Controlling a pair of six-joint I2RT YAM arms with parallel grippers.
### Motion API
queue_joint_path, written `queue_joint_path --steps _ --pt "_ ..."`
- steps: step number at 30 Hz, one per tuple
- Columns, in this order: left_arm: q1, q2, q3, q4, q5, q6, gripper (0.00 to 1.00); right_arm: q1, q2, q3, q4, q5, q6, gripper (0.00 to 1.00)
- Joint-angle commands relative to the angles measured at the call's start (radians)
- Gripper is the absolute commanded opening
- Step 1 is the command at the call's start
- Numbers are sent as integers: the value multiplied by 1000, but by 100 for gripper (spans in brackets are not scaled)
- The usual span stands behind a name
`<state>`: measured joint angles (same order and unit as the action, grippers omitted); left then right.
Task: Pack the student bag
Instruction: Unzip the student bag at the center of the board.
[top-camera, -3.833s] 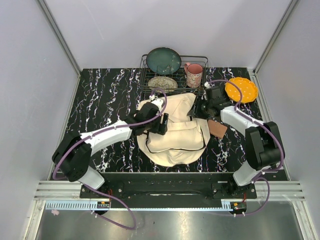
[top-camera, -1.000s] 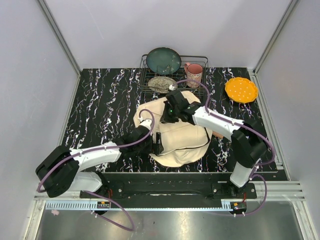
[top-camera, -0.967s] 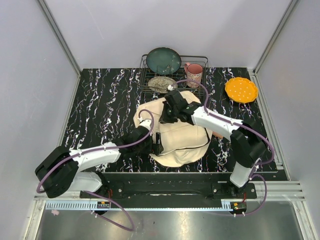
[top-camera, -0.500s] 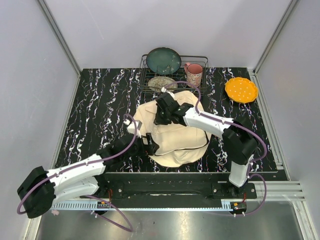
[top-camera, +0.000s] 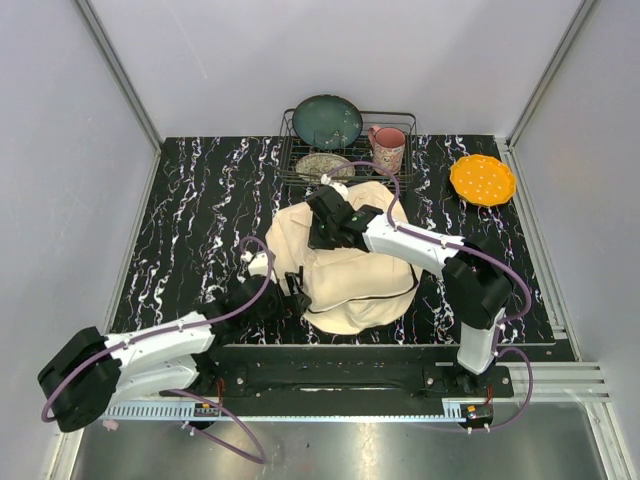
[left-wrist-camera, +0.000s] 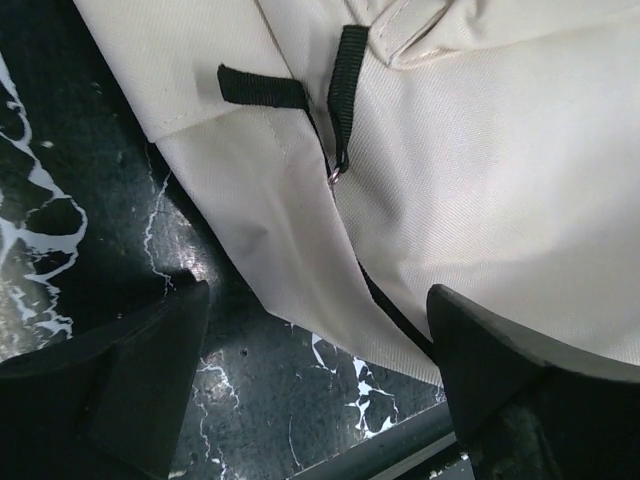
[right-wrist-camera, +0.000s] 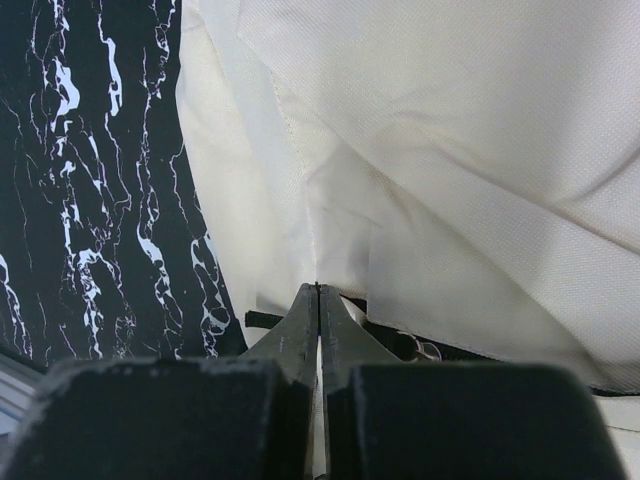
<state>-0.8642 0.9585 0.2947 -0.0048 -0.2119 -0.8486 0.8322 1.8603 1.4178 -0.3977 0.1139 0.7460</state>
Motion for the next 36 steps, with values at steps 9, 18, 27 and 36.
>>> queue_joint_path --steps 9,18,27,36 --pt "-33 192 -57 483 143 -78 80 67 42 82 37 -43 79 0" --pt "-44 123 -63 442 105 -61 79 88 59 90 22 9 98 0" --pt "-44 -53 -25 203 28 -11 85 52 -9 98 -27 66 9 12" --pt "-44 -270 127 -184 -116 79 95 -54 -249 -29 -27 78 -27 78"
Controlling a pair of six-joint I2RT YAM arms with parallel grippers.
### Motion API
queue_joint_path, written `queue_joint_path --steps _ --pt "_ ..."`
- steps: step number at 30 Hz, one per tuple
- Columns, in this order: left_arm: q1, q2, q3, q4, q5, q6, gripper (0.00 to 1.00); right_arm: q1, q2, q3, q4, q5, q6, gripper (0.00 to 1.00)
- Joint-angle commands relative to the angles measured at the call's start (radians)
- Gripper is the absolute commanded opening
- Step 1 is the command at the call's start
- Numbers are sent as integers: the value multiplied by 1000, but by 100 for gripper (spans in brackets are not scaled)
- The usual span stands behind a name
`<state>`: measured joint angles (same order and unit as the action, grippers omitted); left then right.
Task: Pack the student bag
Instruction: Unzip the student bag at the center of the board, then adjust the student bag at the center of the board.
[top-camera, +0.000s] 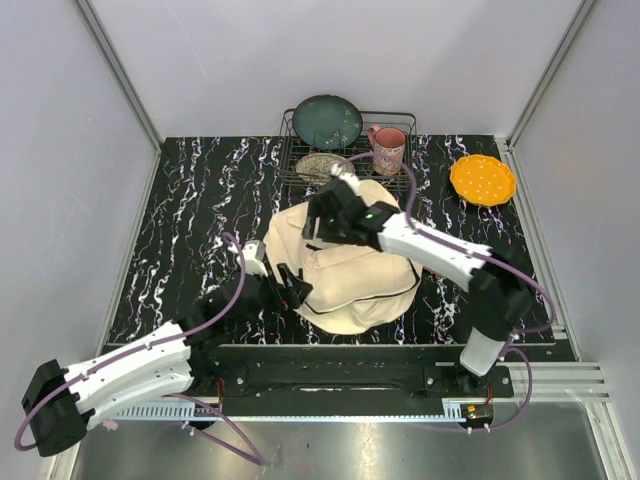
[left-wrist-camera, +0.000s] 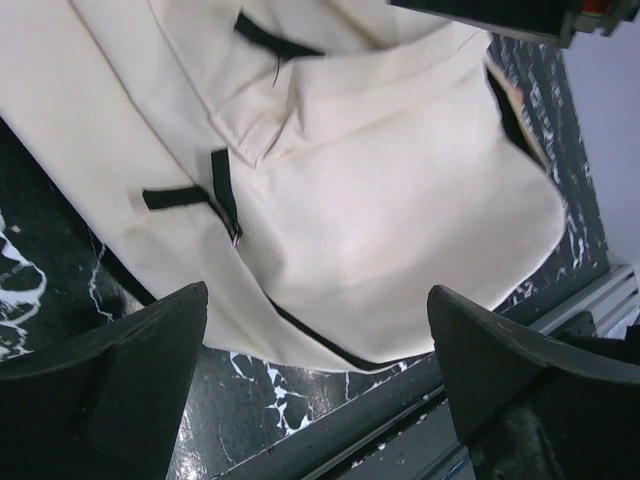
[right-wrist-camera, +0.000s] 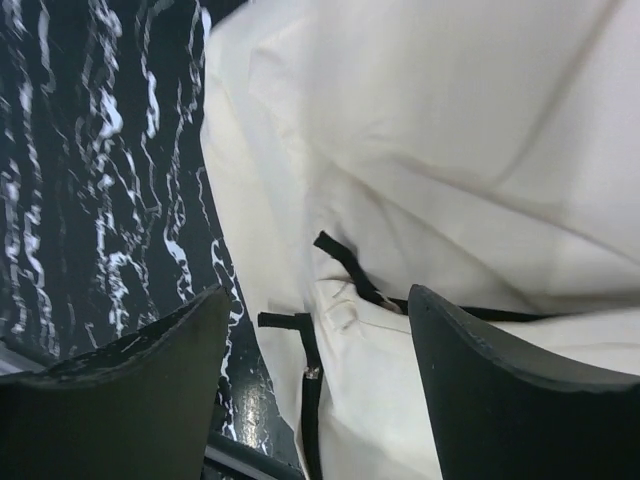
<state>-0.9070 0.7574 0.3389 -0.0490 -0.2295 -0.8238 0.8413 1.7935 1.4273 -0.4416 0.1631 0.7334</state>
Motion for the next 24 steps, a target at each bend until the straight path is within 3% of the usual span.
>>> queue_joint_path --steps 1,8,18,24 --pt "-1 -78 90 -172 -112 61 96 -96 -203 -54 20 30 -9 78" --pt "-1 -84 172 -276 -139 103 96 -254 -218 -127 -34 -24 -54 74" --pt "-1 11 351 -359 -165 224 99 -260 -80 -28 -178 -39 -236 72" --pt "16 132 503 -371 -189 325 99 -260 -184 -194 -113 -82 -253 63"
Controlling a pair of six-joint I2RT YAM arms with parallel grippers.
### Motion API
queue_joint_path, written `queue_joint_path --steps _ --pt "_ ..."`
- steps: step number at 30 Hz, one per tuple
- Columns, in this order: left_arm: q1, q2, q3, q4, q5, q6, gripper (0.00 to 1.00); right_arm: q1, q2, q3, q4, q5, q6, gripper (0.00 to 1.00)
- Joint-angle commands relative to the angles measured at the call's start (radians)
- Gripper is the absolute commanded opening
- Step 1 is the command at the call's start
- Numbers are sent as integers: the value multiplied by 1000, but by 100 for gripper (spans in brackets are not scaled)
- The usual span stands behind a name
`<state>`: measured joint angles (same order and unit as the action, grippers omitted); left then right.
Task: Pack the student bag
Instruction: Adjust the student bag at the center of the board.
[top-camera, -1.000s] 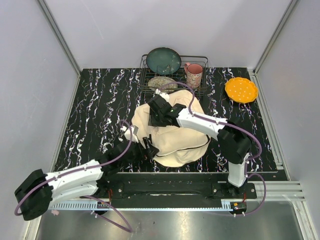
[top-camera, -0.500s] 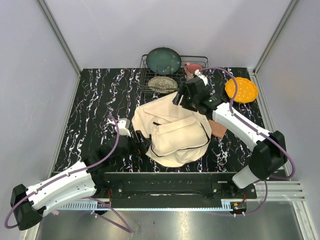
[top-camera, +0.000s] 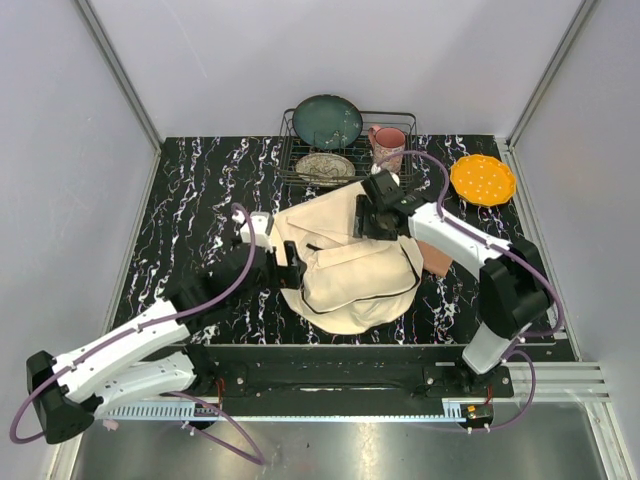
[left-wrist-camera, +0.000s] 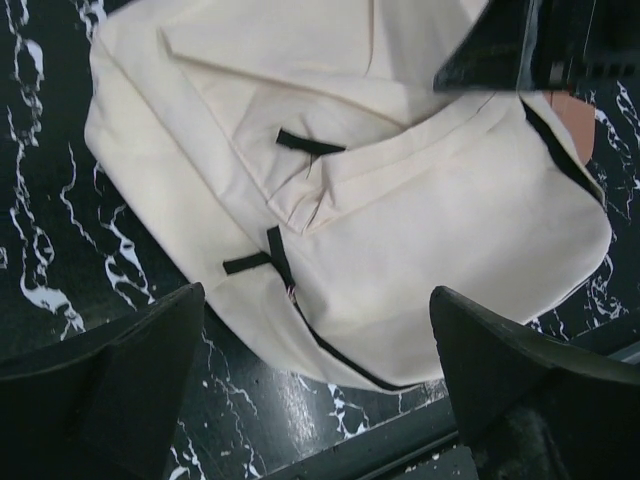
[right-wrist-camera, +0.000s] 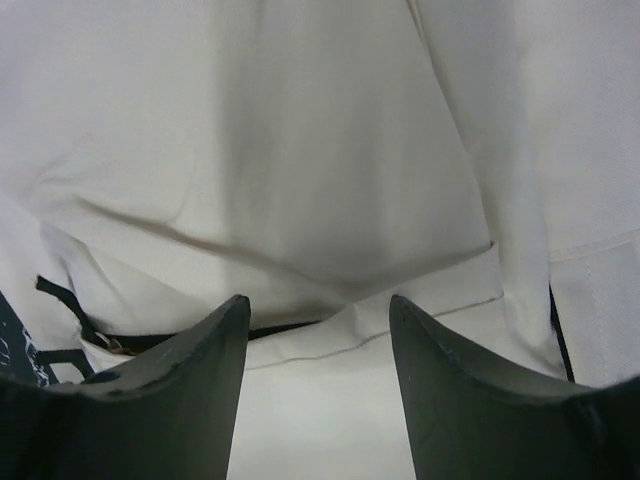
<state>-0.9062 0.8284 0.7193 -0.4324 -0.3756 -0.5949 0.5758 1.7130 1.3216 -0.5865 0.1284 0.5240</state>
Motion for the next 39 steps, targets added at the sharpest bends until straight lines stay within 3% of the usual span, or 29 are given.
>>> queue_joint_path --steps 1,9,12,16,22,30,39 --pt "20 81 144 17 -42 130 99 6 -114 -111 40 -53 -45 62" --pt "105 336 345 70 50 279 99 6 -135 -257 77 -108 -35 51" --pt "127 434 413 90 107 337 99 7 -153 -309 111 -124 -12 39" --pt "127 576 506 73 181 391 98 7 -170 -355 134 -84 16 44" --pt "127 667 522 149 273 480 95 4 -167 -380 206 -46 132 45" --pt "113 738 537 213 320 630 94 -10 -167 -453 293 -56 361 41" --pt "35 903 621 216 293 725 95 -17 -171 -490 329 -76 416 40"
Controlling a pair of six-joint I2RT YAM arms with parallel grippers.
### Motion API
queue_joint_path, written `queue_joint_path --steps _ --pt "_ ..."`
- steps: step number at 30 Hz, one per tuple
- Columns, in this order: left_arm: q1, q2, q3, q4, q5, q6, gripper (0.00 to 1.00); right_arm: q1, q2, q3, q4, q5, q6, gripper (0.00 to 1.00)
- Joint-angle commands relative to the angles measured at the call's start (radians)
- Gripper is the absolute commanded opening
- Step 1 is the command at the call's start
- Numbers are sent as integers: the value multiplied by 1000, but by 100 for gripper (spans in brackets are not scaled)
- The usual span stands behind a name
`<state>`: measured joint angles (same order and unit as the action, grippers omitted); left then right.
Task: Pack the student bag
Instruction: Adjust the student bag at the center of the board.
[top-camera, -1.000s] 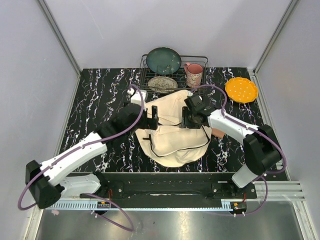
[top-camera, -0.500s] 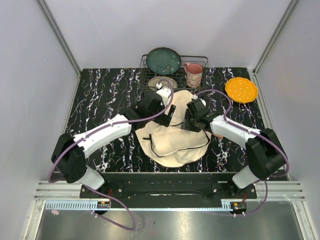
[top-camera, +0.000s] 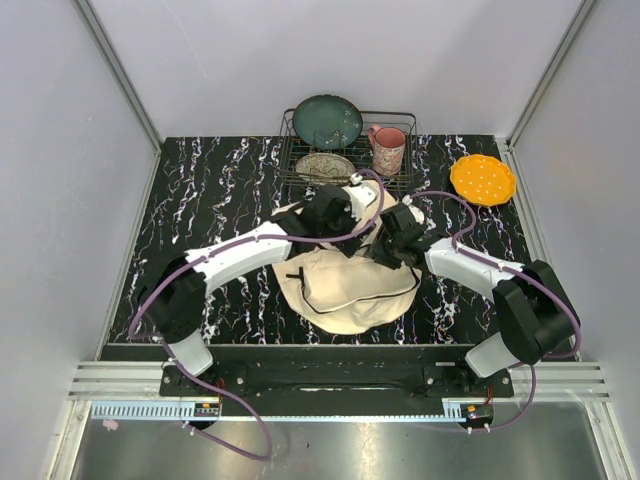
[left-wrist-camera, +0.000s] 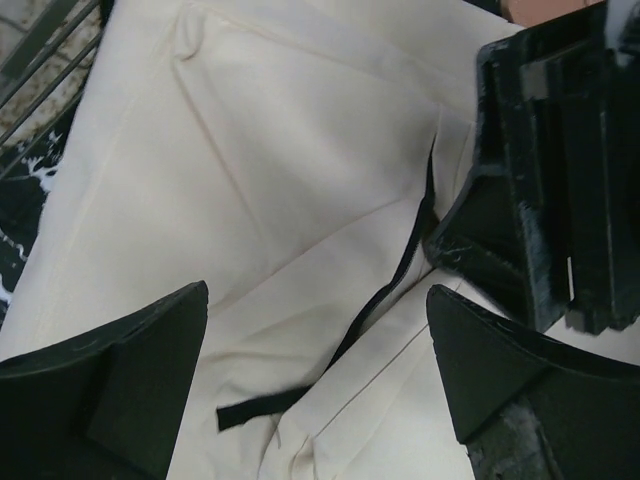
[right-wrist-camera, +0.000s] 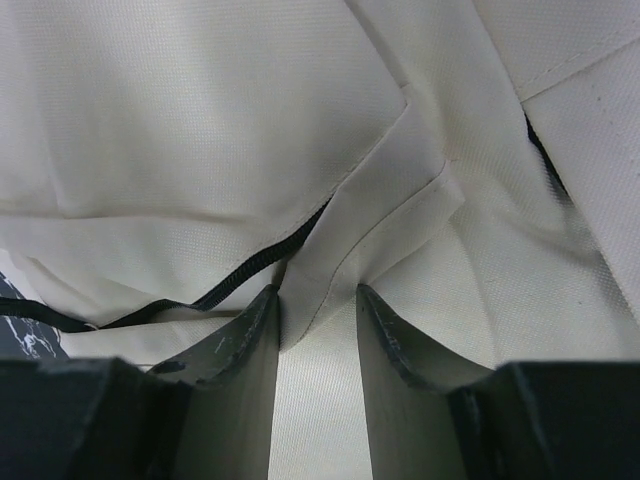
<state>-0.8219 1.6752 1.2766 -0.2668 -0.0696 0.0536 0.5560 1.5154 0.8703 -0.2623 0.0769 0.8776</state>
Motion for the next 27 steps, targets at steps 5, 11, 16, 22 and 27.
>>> queue_joint_path --steps 5,11,16,22,27 --pt "-100 112 75 40 -121 134 94 2 17 -51 5 -19 73 40" --pt "-102 124 63 57 -139 140 93 1 2 -65 6 -19 78 40" --pt "-92 120 53 38 -125 137 90 -4 -6 -70 6 -20 78 40" --pt "-19 81 6 78 25 45 93 -5 -4 -59 6 -28 73 40" --pt "-17 104 4 58 48 58 94 -5 -1 -51 6 -31 69 40"
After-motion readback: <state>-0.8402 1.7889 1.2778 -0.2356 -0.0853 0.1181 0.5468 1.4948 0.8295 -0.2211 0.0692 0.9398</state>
